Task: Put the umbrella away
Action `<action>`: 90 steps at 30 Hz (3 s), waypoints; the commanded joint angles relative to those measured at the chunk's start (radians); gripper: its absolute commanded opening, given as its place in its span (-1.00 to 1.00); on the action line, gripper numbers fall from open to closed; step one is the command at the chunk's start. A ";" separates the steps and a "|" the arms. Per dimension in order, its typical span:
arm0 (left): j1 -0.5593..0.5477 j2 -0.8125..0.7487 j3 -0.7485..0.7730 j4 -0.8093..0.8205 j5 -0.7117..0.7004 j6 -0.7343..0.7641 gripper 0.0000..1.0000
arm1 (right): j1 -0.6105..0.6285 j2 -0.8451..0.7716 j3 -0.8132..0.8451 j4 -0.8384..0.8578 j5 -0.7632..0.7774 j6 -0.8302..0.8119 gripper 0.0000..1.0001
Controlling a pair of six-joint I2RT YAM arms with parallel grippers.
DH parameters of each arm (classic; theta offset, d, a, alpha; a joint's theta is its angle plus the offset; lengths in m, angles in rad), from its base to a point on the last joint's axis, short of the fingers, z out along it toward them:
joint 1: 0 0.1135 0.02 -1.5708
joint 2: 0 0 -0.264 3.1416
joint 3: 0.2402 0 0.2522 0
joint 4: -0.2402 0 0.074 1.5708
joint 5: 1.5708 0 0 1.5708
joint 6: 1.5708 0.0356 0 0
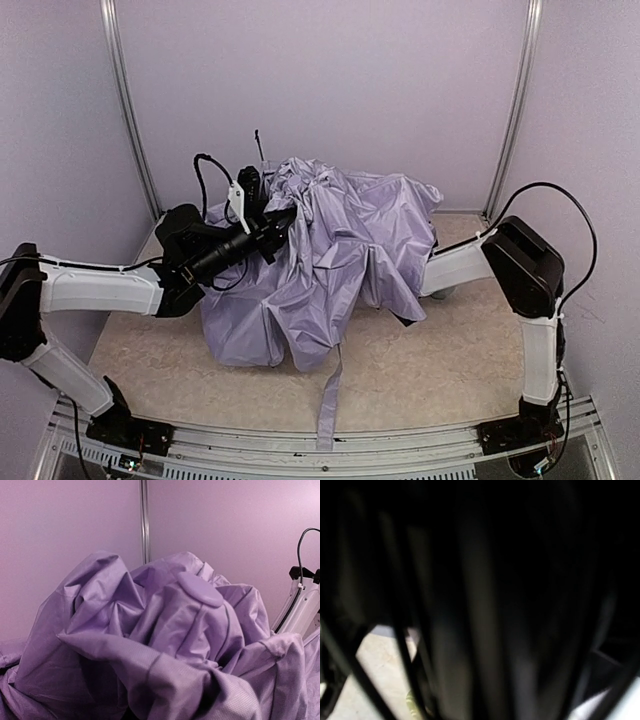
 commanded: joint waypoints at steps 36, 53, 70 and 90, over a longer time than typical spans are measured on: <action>-0.054 0.125 -0.297 -0.313 0.045 -0.176 -0.99 | 0.152 0.199 -0.001 -0.405 0.160 0.095 -0.81; -0.044 -0.448 -0.351 -0.322 -0.114 0.013 0.79 | -0.031 -0.331 0.047 -1.007 0.342 -0.102 -1.00; 0.109 -0.589 -0.353 -0.191 0.104 -0.060 0.95 | -0.051 -0.641 0.035 -1.218 0.185 -0.403 -1.00; 0.242 -0.457 -0.258 -0.002 0.312 -0.167 0.98 | -0.124 -0.723 -0.220 -1.017 0.245 -0.344 -1.00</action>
